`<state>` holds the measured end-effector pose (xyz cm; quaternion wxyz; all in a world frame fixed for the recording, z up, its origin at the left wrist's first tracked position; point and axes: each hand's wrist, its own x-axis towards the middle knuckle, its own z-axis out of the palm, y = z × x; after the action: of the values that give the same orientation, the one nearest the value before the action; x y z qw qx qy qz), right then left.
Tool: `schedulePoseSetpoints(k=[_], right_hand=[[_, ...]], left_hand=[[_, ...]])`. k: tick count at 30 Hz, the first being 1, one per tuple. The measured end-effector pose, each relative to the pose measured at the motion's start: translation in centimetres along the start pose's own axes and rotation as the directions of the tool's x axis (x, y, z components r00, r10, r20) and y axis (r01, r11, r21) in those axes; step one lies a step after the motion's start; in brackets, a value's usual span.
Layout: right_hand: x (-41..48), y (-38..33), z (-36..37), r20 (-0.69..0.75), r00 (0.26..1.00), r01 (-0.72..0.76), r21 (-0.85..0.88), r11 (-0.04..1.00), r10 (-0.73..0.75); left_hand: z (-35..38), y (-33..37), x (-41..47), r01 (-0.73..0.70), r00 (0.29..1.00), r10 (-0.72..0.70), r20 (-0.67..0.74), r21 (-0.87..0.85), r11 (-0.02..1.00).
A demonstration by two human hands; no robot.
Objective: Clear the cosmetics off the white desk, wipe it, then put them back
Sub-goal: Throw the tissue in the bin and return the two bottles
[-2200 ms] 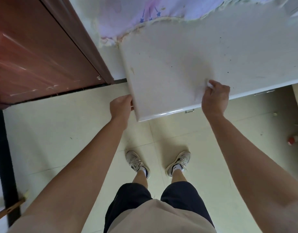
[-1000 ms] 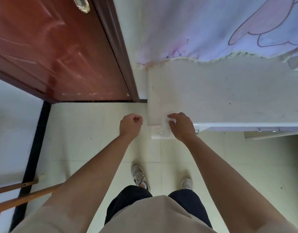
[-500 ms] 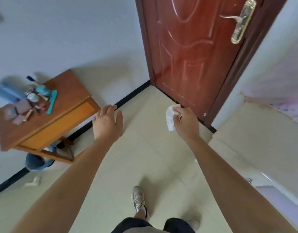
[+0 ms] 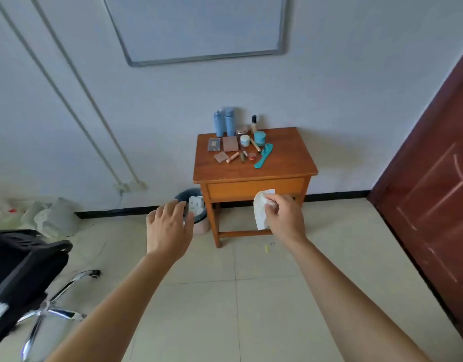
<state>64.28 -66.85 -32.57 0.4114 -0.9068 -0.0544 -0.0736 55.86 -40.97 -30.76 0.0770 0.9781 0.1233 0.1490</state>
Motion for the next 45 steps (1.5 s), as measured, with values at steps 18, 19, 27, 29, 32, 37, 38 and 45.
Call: schedulePoseSetpoints(k=[18, 19, 27, 29, 32, 37, 38, 45], right_hand=[[19.3, -9.7, 21.8, 0.061, 0.998, -0.027, 0.093, 0.995, 0.021], [21.5, -9.5, 22.7, 0.059, 0.998, -0.028, 0.109, 0.994, 0.021], [38.3, -10.4, 29.2, 0.194, 0.98, -0.06, 0.12, 0.991, 0.036], [41.0, -10.4, 31.1, 0.262, 0.964, -0.076, 0.089, 0.993, 0.05], [43.3, -9.4, 34.7, 0.396, 0.915, -0.076, -0.006, 0.997, 0.072], [44.7, -7.6, 41.1, 0.572, 0.815, -0.005, -0.16, 0.987, 0.096], [44.9, -7.3, 42.5, 0.602, 0.793, 0.03, -0.195, 0.98, 0.096], [47.8, -5.1, 52.4, 0.762, 0.606, 0.23, -0.44, 0.868, 0.226]], left_hand=[[6.6, -16.4, 23.4, -0.019, 0.991, 0.007, 0.137, 0.082, 0.996], [7.3, -16.4, 25.5, -0.027, 0.988, 0.012, 0.151, 0.098, 0.995], [12.0, -17.9, 42.1, -0.029, 0.978, -0.005, 0.209, 0.158, 0.987], [13.5, -18.7, 44.7, 0.036, 0.974, -0.061, 0.218, 0.117, 0.993], [16.3, -20.4, 46.7, 0.125, 0.962, -0.136, 0.238, 0.06, 0.99], [21.8, -24.0, 48.7, 0.176, 0.895, -0.198, 0.401, 0.093, 0.98], [23.0, -24.6, 49.2, 0.179, 0.875, -0.204, 0.438, 0.098, 0.979], [30.3, -28.9, 52.3, 0.12, 0.764, -0.166, 0.624, 0.116, 0.986]])
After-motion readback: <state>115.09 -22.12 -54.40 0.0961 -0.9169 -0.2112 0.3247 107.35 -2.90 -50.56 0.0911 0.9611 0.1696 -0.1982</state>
